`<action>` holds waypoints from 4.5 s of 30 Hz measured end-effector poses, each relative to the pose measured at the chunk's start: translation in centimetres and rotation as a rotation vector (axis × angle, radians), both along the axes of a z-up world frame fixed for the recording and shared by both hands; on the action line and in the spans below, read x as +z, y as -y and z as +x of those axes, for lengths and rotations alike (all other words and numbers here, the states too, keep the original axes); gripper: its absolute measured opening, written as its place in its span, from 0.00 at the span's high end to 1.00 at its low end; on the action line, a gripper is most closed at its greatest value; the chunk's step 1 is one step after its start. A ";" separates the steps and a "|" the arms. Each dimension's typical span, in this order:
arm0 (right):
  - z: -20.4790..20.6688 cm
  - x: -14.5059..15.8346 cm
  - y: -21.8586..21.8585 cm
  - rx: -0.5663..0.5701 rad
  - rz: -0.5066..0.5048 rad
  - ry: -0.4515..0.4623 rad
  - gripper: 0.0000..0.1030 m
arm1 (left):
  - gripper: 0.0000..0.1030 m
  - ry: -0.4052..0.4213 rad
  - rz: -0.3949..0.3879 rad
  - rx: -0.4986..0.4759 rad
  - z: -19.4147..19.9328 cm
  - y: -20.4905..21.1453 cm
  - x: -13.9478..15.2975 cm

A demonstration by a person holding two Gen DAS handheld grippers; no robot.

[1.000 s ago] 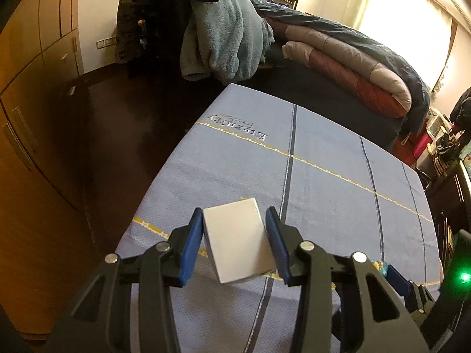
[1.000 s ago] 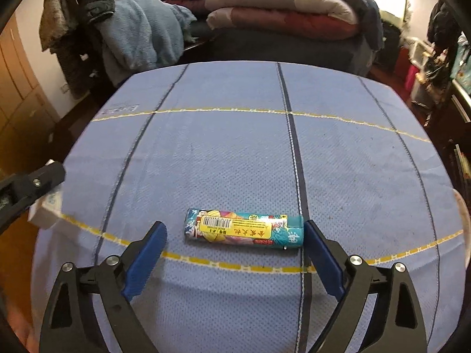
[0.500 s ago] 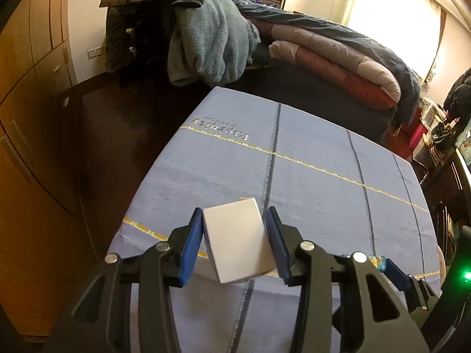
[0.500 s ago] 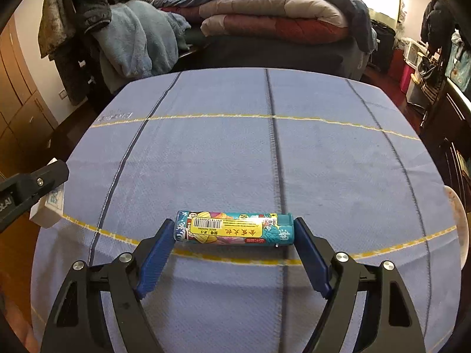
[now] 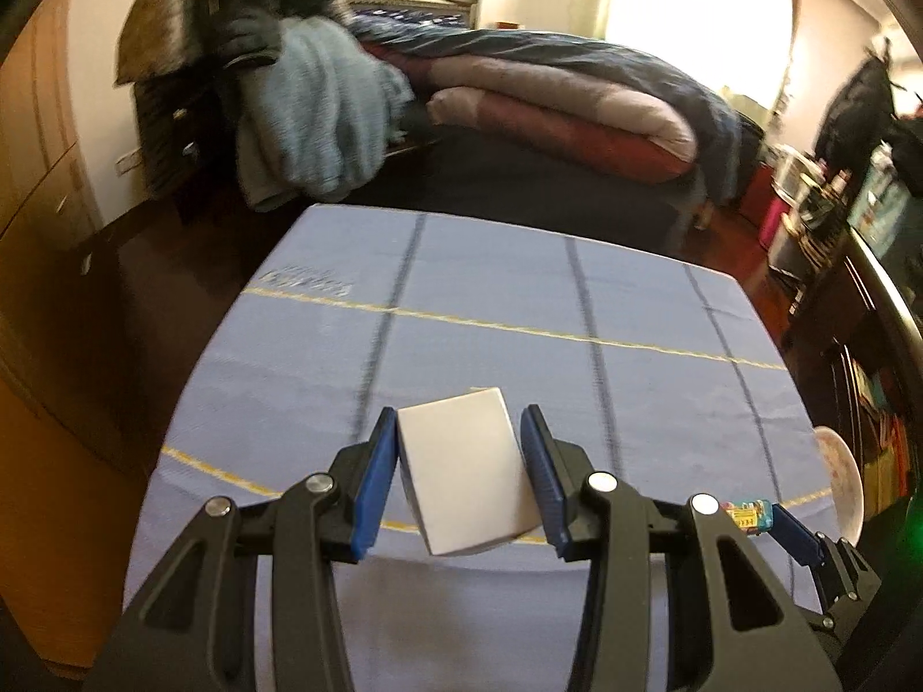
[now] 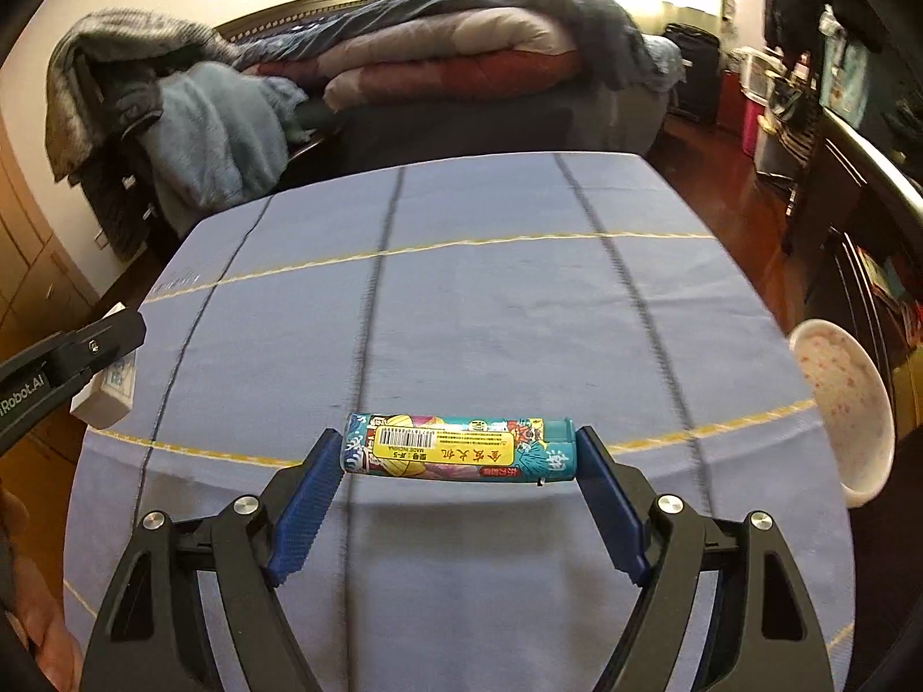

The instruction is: Collect trash

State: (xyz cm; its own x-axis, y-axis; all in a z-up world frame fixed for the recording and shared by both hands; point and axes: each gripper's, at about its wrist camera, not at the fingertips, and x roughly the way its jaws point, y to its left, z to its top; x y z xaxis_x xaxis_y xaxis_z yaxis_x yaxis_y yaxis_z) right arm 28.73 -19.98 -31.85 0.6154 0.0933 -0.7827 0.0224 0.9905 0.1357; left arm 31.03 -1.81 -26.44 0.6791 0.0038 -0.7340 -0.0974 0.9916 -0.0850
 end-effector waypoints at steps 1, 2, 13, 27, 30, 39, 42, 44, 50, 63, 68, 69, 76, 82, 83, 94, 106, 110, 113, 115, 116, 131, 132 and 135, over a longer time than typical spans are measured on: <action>-0.2 0.1 0.8 -0.014 0.001 0.006 0.22 | 0.57 0.004 0.006 -0.019 0.1 0.9 0.2; -0.4 0.2 1.4 -0.024 0.003 0.010 0.22 | 0.57 0.006 0.009 -0.038 0.1 1.8 0.3; -2.6 0.8 9.0 -0.159 0.026 0.055 0.22 | 0.57 0.033 0.053 -0.215 0.6 11.1 1.4; -4.9 0.3 21.9 -0.427 0.047 0.082 0.22 | 0.57 0.051 0.046 -0.562 1.9 26.5 0.8; -5.5 0.0 24.6 -0.492 0.045 0.084 0.22 | 0.57 0.058 0.039 -0.648 2.1 30.3 0.5; -6.7 -1.1 31.0 -0.637 0.019 0.083 0.22 | 0.57 0.065 0.038 -0.784 2.7 38.5 -0.6; -6.8 -1.6 32.5 -0.667 0.019 0.081 0.22 | 0.57 0.047 0.025 -0.826 3.0 41.0 -1.1; -6.7 -2.0 33.2 -0.683 0.015 0.078 0.22 | 0.57 0.041 0.019 -0.850 3.0 42.3 -1.4; -6.0 -3.1 34.6 -0.692 0.005 0.070 0.22 | 0.57 0.012 0.019 -0.907 3.6 45.1 -2.8; -3.3 -6.7 36.6 -0.684 -0.020 0.010 0.22 | 0.56 -0.080 -0.003 -0.925 6.4 48.4 -6.1; -2.6 -7.7 37.2 -0.683 -0.042 -0.012 0.22 | 0.51 -0.119 -0.030 -0.938 7.3 49.4 -7.3; -2.4 -7.8 37.2 -0.683 -0.050 -0.016 0.22 | 0.48 -0.121 -0.034 -0.939 7.3 49.5 -7.4; -2.0 -8.4 37.1 -0.673 -0.074 -0.034 0.17 | 0.28 -0.100 -0.057 -0.913 8.0 49.1 -7.3; -1.9 -7.9 36.8 -0.671 -0.069 -0.033 0.15 | 0.20 -0.078 -0.078 -0.874 8.4 47.6 -5.7; -1.9 -7.8 36.7 -0.671 -0.070 -0.033 0.15 | 0.20 -0.074 -0.080 -0.871 8.3 47.3 -5.3; -4.2 -1.5 32.7 -0.626 -0.107 0.015 0.06 | 0.16 0.048 -0.070 -0.749 6.0 40.0 0.9; -7.2 7.6 19.1 -0.382 -0.111 0.176 0.04 | 0.03 0.266 0.008 -0.432 -2.2 22.1 10.0; -8.5 10.4 14.3 -0.289 -0.131 0.249 0.04 | 0.03 0.325 0.052 -0.319 -5.5 16.2 12.4; -9.7 12.5 11.0 -0.217 -0.135 0.299 0.04 | 0.03 0.369 0.072 -0.236 -8.5 12.1 14.2; -10.5 13.8 9.3 -0.176 -0.130 0.332 0.03 | 0.03 0.387 0.061 -0.183 -10.8 9.3 15.7; -11.1 14.7 8.2 -0.150 -0.131 0.353 0.03 | 0.03 0.399 0.050 -0.171 -11.9 8.3 16.3; -19.1 21.8 0.1 -0.017 -0.136 0.565 0.03 | 0.03 0.549 0.038 0.025 -26.4 -1.7 22.2; -19.3 21.9 0.0 -0.019 -0.142 0.570 0.03 | 0.03 0.552 0.042 0.024 -26.7 -1.8 22.3; -19.9 22.6 -0.3 -0.018 -0.152 0.587 0.03 | 0.03 0.560 0.051 0.008 -27.2 -1.5 22.5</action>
